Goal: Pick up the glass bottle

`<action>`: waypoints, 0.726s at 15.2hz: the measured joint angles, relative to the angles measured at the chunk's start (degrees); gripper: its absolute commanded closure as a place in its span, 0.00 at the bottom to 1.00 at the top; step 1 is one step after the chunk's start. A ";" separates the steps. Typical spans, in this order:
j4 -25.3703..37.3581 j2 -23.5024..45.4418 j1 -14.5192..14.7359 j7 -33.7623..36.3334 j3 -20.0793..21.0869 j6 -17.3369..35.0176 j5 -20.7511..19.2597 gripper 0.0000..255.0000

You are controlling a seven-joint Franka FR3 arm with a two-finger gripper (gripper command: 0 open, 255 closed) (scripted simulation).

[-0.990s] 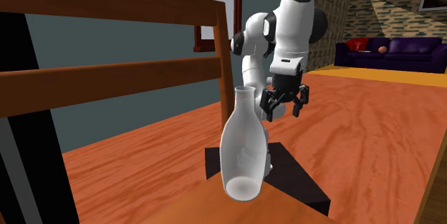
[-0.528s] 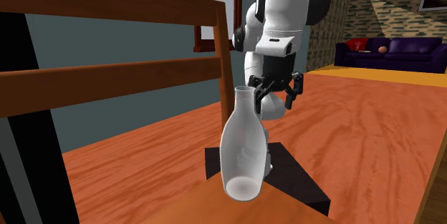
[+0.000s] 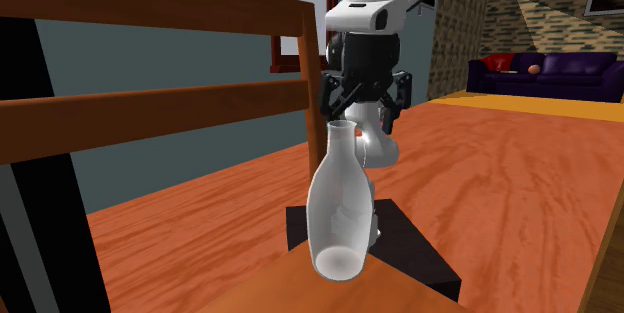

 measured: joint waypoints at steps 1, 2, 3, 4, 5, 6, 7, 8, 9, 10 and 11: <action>3.40 2.48 -0.29 -0.77 -0.56 -0.89 0.15 0.00; 7.54 5.06 -0.68 -1.71 -1.19 -2.52 0.30 0.00; 11.30 7.36 -1.14 -2.69 -1.81 -4.00 0.45 0.00; 15.08 9.88 -1.47 -3.24 -2.22 -5.31 0.82 0.00; 18.73 12.22 -1.89 -3.98 -2.65 -6.65 1.14 0.00; 19.72 12.97 -2.11 -4.36 -2.85 -6.92 1.20 0.00; 19.71 13.23 -2.18 -4.43 -2.91 -6.64 1.22 0.00; 18.99 13.10 -2.20 -4.46 -2.94 -6.06 1.17 0.00; 17.55 12.58 -2.14 -4.32 -2.89 -5.13 1.07 0.00; 16.02 12.01 -2.06 -4.16 -2.82 -4.16 0.95 0.00; 15.08 11.80 -2.03 -4.06 -2.79 -3.43 0.91 0.00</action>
